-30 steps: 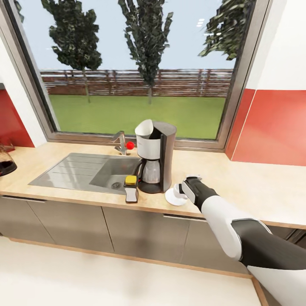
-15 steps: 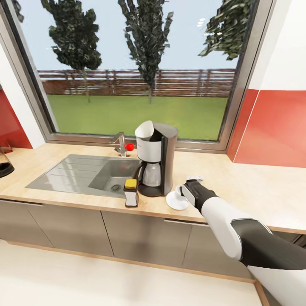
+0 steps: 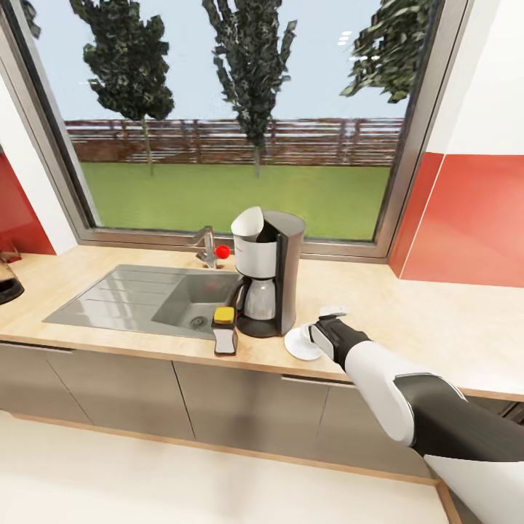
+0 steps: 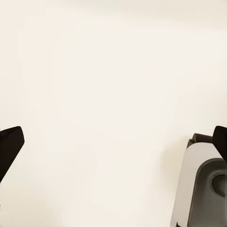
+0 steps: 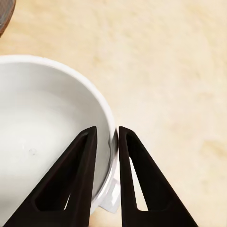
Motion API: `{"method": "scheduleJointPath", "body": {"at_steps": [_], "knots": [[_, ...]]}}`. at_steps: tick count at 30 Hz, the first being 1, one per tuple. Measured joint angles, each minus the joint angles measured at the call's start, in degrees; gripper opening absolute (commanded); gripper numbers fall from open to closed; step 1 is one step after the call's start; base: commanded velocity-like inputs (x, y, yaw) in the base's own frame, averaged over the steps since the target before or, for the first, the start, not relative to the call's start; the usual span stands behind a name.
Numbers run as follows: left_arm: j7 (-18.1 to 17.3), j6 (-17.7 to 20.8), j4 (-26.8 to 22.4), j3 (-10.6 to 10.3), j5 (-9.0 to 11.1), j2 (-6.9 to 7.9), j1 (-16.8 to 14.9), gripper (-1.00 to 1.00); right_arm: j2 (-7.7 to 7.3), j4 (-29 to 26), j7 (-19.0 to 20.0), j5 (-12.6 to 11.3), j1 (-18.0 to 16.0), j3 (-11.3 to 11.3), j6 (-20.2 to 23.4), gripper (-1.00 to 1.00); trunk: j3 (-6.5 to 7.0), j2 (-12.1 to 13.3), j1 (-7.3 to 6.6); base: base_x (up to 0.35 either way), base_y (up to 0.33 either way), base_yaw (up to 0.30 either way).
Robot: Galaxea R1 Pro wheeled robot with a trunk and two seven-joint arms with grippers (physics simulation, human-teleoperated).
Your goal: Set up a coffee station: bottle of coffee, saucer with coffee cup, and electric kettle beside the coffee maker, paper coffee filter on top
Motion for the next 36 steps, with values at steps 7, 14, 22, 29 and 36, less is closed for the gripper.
{"method": "scheduleJointPath", "body": {"at_steps": [7, 14, 22, 29, 36], "knots": [[0.00, 0.00, -0.01, 0.00, 0.00, -0.05, 0.00, 1.00, 0.00, 0.02, 0.00, 0.00, 0.00, 0.00, -0.01, -1.00, 0.00, 0.01, 0.00, 0.072, 0.085, 0.000], [0.00, 0.00, -0.02, 0.00, 0.00, 0.00, 0.00, 1.00, -0.08, 0.02, 0.00, 0.00, 0.00, 0.00, -0.01, -1.00, 0.00, 0.01, 0.01, 0.006, 0.007, 0.000], [0.00, 0.00, 0.01, 0.00, 0.00, 0.00, 0.00, 1.00, -0.08, 1.06, -0.08, -0.01, 0.00, -0.02, -0.01, -1.00, 0.00, 0.01, 0.01, 0.000, 0.000, 0.000], [-0.01, 0.00, 0.03, 0.00, 0.00, -0.04, 0.00, 1.00, -0.08, 1.24, -0.01, 0.04, 0.00, -0.01, 0.00, -1.00, 0.00, 0.01, 0.01, 0.000, 0.000, 0.000], [-0.03, 0.00, -0.03, 0.00, 0.00, 0.00, 0.00, 1.00, -0.10, 1.25, 0.20, -0.07, 0.00, -0.02, 0.01, 1.00, 0.00, 0.00, 0.01, 0.000, 0.000, 0.000]]}}
